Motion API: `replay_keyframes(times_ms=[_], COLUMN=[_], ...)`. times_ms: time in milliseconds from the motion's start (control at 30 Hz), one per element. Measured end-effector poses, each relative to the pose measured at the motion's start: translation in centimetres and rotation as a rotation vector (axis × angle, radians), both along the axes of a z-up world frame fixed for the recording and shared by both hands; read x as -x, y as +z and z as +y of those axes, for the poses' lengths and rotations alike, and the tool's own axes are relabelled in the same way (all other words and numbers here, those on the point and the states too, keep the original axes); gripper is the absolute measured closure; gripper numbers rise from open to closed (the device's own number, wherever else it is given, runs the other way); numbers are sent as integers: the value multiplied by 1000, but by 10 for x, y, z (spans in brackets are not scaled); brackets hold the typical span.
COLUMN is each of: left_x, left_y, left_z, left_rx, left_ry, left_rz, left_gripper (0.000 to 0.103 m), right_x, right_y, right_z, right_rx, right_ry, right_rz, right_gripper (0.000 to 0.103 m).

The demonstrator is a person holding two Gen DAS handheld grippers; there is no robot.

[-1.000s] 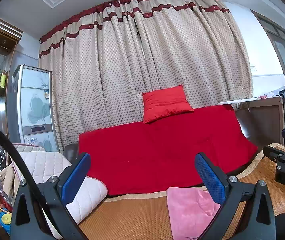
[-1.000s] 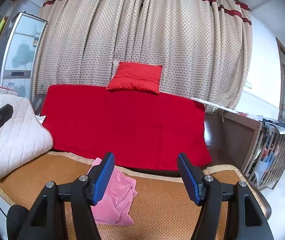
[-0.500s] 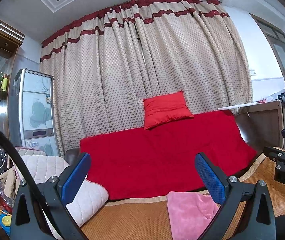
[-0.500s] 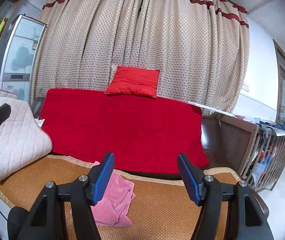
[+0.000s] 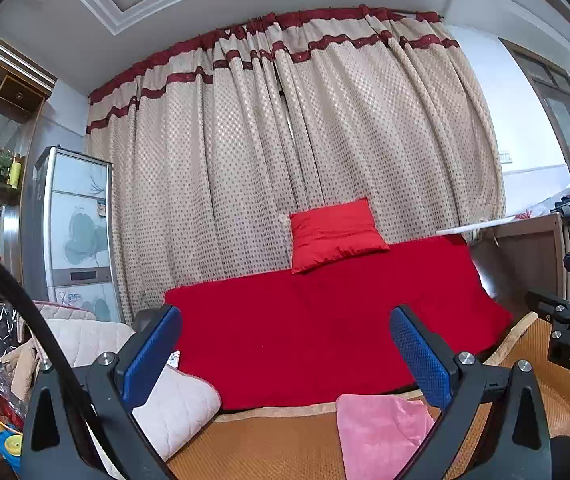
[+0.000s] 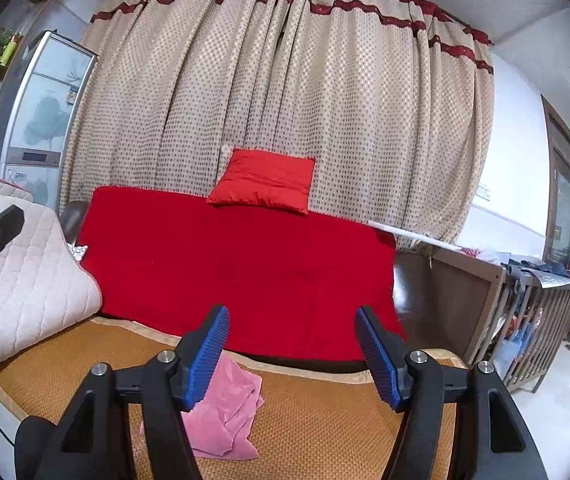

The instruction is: Fold large clothes

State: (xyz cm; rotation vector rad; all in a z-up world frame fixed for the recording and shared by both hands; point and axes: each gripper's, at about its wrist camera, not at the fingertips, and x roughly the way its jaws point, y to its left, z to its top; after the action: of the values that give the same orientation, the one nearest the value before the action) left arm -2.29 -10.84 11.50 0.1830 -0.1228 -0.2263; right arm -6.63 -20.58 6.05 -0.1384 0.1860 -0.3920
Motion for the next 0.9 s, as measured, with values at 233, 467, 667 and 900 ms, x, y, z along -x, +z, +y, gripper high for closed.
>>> replay_keyframes(times_ms=[233, 467, 667, 900], left_x=[9, 15, 15, 9], left_y=[2, -4, -14, -21], left_z=[4, 4, 4, 8], left_rx=[3, -8, -28, -23], left_ry=[-11, -13, -7, 6], left_rz=[-17, -5, 16, 50], left_gripper=[0, 0, 0, 0], right_x=[7, 10, 11, 5], right_y=[6, 4, -3, -15], right_z=[4, 8, 9, 10], right_rx=[1, -6, -16, -16], right_ry=[-5, -4, -14, -25], right_rz=[-9, 18, 51, 100], right_gripper=[33, 33, 33, 33])
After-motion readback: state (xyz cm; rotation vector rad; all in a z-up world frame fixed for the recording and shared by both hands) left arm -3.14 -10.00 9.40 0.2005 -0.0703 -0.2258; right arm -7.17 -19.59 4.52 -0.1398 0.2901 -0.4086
